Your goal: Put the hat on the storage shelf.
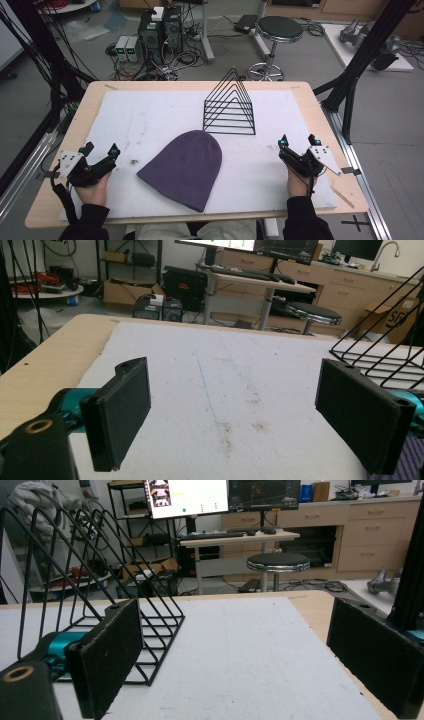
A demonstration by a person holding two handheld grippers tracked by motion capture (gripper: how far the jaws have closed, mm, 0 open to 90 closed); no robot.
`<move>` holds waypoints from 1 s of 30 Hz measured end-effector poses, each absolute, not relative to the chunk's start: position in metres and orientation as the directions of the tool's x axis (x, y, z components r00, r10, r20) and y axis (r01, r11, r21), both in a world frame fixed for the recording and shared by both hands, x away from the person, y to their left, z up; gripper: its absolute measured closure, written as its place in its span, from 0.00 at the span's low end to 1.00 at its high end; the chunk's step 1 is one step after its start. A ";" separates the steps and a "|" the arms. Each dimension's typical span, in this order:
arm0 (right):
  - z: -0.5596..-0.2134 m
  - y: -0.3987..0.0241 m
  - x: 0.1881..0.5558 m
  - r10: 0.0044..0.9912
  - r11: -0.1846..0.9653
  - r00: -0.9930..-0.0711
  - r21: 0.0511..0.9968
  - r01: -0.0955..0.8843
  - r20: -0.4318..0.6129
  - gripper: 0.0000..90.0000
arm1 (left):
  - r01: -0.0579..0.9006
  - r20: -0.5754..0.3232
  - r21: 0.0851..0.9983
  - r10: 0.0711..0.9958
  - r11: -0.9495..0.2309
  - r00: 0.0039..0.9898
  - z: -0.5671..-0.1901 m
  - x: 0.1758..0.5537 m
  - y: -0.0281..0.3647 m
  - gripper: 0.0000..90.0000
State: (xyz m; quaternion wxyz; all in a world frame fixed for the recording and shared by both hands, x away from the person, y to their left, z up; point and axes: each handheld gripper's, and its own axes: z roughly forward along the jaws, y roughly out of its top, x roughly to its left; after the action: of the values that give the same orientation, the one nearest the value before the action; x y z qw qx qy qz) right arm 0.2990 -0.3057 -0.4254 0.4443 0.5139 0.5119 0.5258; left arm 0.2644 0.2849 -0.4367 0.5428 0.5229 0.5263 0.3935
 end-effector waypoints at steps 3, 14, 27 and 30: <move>-0.422 -0.305 0.299 0.995 -0.060 -0.081 0.997 0.050 0.064 0.08 | 0.126 -0.161 0.982 0.978 0.144 0.135 -0.437 0.265 0.285 0.17; -0.397 -0.285 0.308 0.972 0.016 -0.236 0.997 0.077 0.002 0.08 | 0.122 -0.160 0.982 0.978 0.144 0.133 -0.436 0.265 0.286 0.17; -0.363 -0.279 0.330 0.906 0.113 -0.421 0.983 0.144 -0.043 0.08 | 0.123 -0.154 0.983 0.978 0.137 0.141 -0.436 0.265 0.285 0.17; -0.356 -0.276 0.335 0.882 0.120 -0.471 0.977 0.175 -0.023 0.08 | 0.125 -0.151 0.983 0.978 0.134 0.143 -0.436 0.265 0.284 0.17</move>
State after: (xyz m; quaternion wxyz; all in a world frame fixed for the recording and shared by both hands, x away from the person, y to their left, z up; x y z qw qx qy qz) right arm 0.3352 -0.2761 -0.3559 0.3308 0.3937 0.6711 0.5340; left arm 0.2645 0.2845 -0.4358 0.5415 0.5273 0.5230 0.3939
